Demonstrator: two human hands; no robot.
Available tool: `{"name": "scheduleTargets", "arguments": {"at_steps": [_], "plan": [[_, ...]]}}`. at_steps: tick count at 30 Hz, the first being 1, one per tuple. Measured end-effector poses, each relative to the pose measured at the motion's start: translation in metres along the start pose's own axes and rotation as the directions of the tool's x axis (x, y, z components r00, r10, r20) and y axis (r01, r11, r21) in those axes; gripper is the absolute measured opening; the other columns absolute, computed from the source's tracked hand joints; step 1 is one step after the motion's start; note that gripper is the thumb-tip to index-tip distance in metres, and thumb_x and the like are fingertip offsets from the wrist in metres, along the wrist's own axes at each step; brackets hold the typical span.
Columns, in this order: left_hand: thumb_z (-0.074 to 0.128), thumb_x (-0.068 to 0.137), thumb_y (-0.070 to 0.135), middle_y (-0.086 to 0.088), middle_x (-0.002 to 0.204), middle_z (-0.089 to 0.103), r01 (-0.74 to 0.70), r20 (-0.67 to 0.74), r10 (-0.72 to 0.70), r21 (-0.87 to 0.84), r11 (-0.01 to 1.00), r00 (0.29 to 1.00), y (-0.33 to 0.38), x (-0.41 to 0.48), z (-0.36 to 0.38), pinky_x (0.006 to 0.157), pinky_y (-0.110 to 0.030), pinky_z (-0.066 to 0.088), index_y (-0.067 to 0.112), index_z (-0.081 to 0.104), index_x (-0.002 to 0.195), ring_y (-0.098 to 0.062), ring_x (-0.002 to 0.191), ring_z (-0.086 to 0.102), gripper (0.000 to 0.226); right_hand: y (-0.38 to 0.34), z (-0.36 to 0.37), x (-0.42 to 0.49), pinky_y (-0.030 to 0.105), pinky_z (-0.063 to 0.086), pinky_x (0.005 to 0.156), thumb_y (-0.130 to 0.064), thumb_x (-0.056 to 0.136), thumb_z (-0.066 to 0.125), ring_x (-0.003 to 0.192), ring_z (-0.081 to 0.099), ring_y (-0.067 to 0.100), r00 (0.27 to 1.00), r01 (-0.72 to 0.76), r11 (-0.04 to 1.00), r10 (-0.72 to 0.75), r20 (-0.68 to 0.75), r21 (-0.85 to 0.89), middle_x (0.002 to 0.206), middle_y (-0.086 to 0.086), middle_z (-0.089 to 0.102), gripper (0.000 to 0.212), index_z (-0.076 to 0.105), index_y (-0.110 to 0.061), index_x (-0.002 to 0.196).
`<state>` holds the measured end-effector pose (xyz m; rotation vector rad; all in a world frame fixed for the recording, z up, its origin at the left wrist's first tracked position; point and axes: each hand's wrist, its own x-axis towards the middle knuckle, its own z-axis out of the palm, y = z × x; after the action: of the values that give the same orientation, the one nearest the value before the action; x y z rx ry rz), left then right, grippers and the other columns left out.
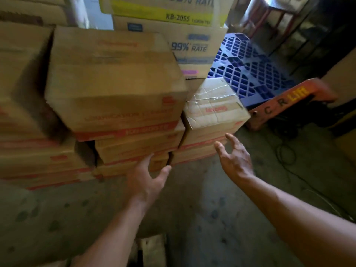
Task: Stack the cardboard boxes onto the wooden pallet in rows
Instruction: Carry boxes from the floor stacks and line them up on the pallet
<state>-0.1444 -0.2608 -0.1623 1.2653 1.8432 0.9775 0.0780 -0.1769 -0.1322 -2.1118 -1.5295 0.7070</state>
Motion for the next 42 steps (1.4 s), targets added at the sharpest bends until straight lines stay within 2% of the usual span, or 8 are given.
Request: {"name": "scheduleTargets", "arguments": {"at_steps": [3, 12, 20, 27, 31, 36, 39, 42], "plan": [[0.078, 0.084, 0.037, -0.009, 0.136, 0.061, -0.001, 0.097, -0.002, 0.029, 1.000, 0.995, 0.009, 0.050, 0.047, 0.099, -0.027, 0.042, 0.012, 0.058, 0.137, -0.024, 0.121, 0.058, 0.062, 0.001, 0.002, 0.054, 0.041, 0.032, 0.114, -0.050, 0.098, 0.054, 0.144, 0.036, 0.025, 1.000, -0.021, 1.000, 0.021, -0.013, -0.017, 0.159, 0.004, 0.037, 0.060, 0.038, -0.030, 0.152], [0.072, 0.088, 0.035, -0.007, 0.152, 0.046, -0.114, 0.066, 0.109, 0.086, 0.990, 0.992, 0.050, 0.154, 0.163, 0.114, -0.023, 0.030, 0.011, 0.048, 0.146, -0.020, 0.137, 0.045, 0.067, 0.060, -0.008, 0.209, 0.046, 0.037, 0.112, -0.053, 0.098, 0.053, 0.139, 0.042, 0.029, 0.999, -0.044, 0.998, 0.044, 0.009, -0.044, 0.157, 0.009, 0.040, 0.061, 0.037, -0.028, 0.152], [0.059, 0.095, 0.044, -0.010, 0.164, 0.024, 0.255, -0.346, -0.217, 0.069, 0.964, 0.913, 0.044, 0.193, 0.274, 0.120, -0.040, 0.026, 0.014, 0.016, 0.160, -0.026, 0.149, 0.025, 0.083, 0.138, -0.028, 0.325, 0.046, 0.027, 0.120, -0.054, 0.098, 0.051, 0.144, 0.034, 0.029, 0.996, 0.028, 0.992, -0.018, 0.083, -0.122, 0.162, 0.006, 0.029, 0.070, 0.029, -0.023, 0.157], [0.058, 0.083, 0.065, -0.010, 0.156, 0.041, 0.364, -0.537, -0.357, -0.099, 0.926, 0.764, 0.029, 0.195, 0.295, 0.110, -0.033, 0.035, 0.016, 0.031, 0.155, -0.028, 0.140, 0.043, 0.091, 0.175, -0.030, 0.365, 0.042, 0.041, 0.110, -0.060, 0.092, 0.059, 0.129, 0.052, 0.027, 0.972, -0.039, 0.996, 0.019, 0.234, 0.084, 0.143, 0.007, 0.053, 0.074, 0.037, -0.022, 0.151], [0.065, 0.077, 0.072, -0.001, 0.146, 0.044, 0.420, -0.442, -0.525, -0.319, 0.850, 0.727, 0.020, 0.190, 0.294, 0.097, -0.031, 0.040, 0.013, 0.033, 0.153, -0.021, 0.128, 0.046, 0.102, 0.188, -0.035, 0.387, 0.046, 0.050, 0.100, -0.063, 0.084, 0.067, 0.118, 0.059, 0.026, 0.951, -0.112, 0.968, 0.039, 0.308, 0.223, 0.139, 0.006, 0.051, 0.089, 0.031, -0.020, 0.153], [0.077, 0.059, 0.066, 0.012, 0.109, 0.053, 0.397, -0.237, -0.552, -0.482, 0.781, 0.799, 0.015, 0.177, 0.302, 0.070, -0.020, 0.038, 0.013, 0.034, 0.147, -0.004, 0.093, 0.051, 0.111, 0.210, -0.028, 0.391, 0.020, 0.054, 0.049, -0.062, 0.082, 0.069, 0.072, 0.075, 0.010, 0.859, -0.166, 0.922, -0.039, 0.511, 0.350, 0.116, -0.001, 0.069, 0.082, 0.037, -0.033, 0.151], [0.091, 0.055, 0.051, 0.000, 0.127, 0.060, 0.401, -0.154, -0.569, -0.564, 0.722, 0.808, 0.021, 0.166, 0.304, 0.088, -0.045, 0.054, 0.017, 0.038, 0.146, -0.018, 0.110, 0.060, 0.111, 0.217, -0.026, 0.385, 0.039, 0.057, 0.059, -0.063, 0.078, 0.074, 0.069, 0.075, 0.010, 0.855, -0.224, 0.870, -0.041, 0.517, 0.440, 0.106, -0.008, 0.067, 0.086, 0.033, -0.046, 0.152], [0.088, 0.051, 0.040, -0.004, 0.132, 0.061, 0.372, -0.162, -0.577, -0.620, 0.691, 0.801, 0.028, 0.149, 0.309, 0.095, -0.063, 0.050, 0.019, 0.040, 0.144, -0.028, 0.118, 0.059, 0.106, 0.225, -0.035, 0.377, 0.044, 0.061, 0.063, -0.053, 0.068, 0.082, 0.080, 0.077, 0.026, 0.821, -0.302, 0.792, -0.066, 0.566, 0.531, 0.119, 0.002, 0.065, 0.099, 0.032, -0.046, 0.152]]}}
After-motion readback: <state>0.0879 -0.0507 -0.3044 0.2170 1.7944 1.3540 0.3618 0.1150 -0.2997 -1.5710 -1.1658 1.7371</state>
